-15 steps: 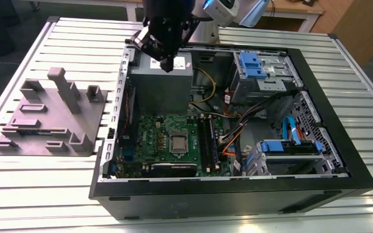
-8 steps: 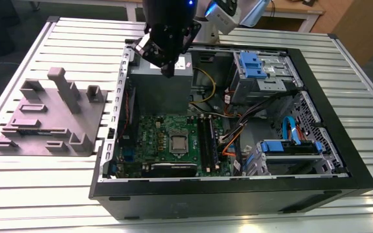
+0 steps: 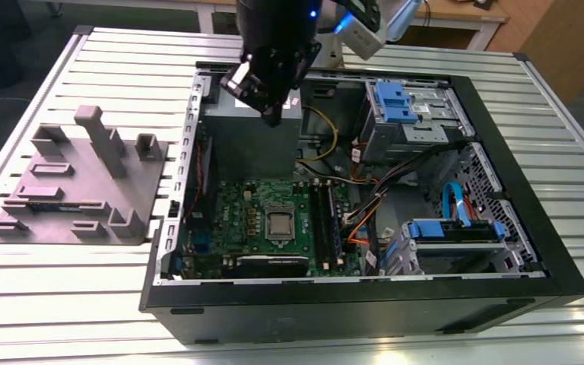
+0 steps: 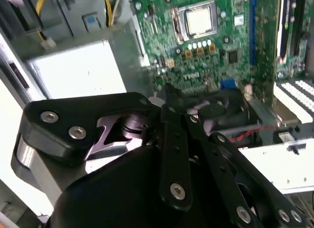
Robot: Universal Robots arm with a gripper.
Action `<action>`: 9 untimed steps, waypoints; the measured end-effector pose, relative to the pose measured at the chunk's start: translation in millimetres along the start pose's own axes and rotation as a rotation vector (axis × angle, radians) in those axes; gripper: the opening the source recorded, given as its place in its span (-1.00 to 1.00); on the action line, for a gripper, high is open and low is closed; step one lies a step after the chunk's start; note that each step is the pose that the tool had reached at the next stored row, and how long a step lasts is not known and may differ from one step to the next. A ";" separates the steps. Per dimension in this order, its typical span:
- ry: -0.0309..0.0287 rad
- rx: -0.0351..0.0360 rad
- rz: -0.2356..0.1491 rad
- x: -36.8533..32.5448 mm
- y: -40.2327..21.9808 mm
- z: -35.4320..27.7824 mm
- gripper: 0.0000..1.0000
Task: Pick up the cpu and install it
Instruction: 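Close the cpu cover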
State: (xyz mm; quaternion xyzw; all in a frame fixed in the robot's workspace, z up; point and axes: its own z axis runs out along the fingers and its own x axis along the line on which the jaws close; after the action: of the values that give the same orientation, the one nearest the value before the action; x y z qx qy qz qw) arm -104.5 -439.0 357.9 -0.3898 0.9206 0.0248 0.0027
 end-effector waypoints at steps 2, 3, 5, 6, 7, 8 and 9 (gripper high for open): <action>0.0001 0.0001 0.000 -6.0 -6.5 3.4 -0.80; 0.0000 0.0000 -0.001 -9.3 -10.0 5.4 -0.80; -0.0002 -0.0001 -0.001 -15.2 -16.4 8.9 -0.80; -0.0002 -0.0001 -0.001 -18.1 -19.5 10.7 -0.80; -0.0001 -0.0001 -0.002 -21.0 -22.6 12.4 -0.80; 0.0000 -0.0001 -0.002 -23.8 -25.6 14.1 -0.80; 0.0001 0.0000 -0.002 -26.6 -28.5 15.6 -0.80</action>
State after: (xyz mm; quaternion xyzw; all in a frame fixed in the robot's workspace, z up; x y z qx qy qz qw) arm -65.8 -439.0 341.7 -0.3906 0.9202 0.0247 0.0027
